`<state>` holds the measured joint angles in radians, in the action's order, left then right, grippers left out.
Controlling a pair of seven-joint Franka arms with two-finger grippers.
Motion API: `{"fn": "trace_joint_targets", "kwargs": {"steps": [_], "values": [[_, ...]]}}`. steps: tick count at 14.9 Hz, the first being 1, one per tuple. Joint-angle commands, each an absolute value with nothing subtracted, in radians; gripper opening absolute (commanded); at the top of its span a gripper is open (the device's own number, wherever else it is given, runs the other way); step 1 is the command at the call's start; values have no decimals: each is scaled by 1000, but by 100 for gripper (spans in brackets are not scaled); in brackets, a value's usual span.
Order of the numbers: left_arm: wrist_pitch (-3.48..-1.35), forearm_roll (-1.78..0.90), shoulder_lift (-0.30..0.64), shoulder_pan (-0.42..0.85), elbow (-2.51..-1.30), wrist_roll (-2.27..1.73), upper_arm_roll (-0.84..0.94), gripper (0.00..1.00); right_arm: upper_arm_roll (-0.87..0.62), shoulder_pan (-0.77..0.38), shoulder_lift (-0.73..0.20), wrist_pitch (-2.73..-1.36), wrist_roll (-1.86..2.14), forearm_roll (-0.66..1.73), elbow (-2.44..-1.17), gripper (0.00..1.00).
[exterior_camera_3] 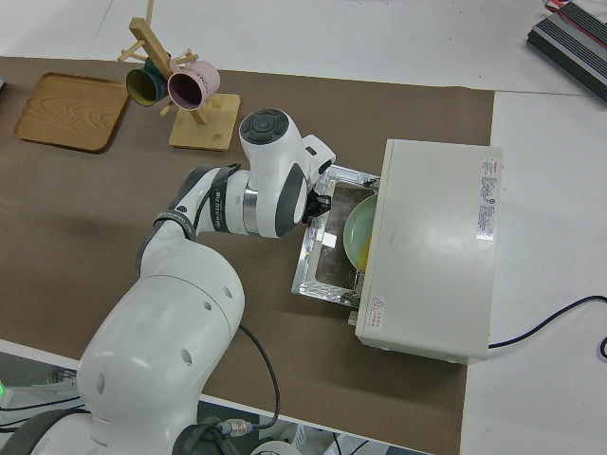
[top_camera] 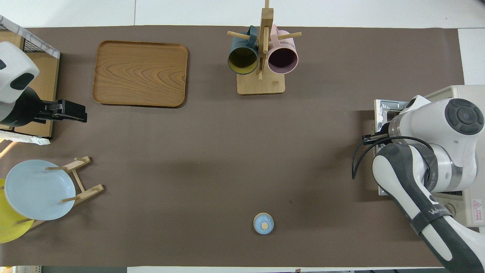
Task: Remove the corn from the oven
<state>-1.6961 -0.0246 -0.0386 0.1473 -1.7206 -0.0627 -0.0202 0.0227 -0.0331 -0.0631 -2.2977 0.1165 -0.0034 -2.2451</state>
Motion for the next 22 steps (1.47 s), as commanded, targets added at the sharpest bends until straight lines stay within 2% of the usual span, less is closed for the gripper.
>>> {"fn": "trace_joint_targets", "kwargs": {"steps": [1, 10, 16, 20, 21, 22], "values": [[-1698, -8, -49, 135, -1727, -58, -12, 100, 46, 3, -118, -2408, 121, -44, -2281, 0], [-1698, -8, -49, 135, -1729, -58, -12, 100, 28, -2, -133, -2401, 58, -43, -2275, 0], [-1698, -8, -51, 135, -1727, -58, -12, 100, -60, -26, -124, -2390, 8, 87, -2252, 0], [-1697, -8, -51, 135, -1729, -58, -12, 100, -52, -15, -71, -2177, 5, 64, -2151, 0], [-1698, -8, -51, 135, -1729, -58, -12, 100, -46, -9, -48, -2137, 3, 46, -2145, 8], [-1698, -8, -51, 135, -1727, -58, -12, 100, -45, 12, -26, -2113, 2, 8, -2145, 30]]}}
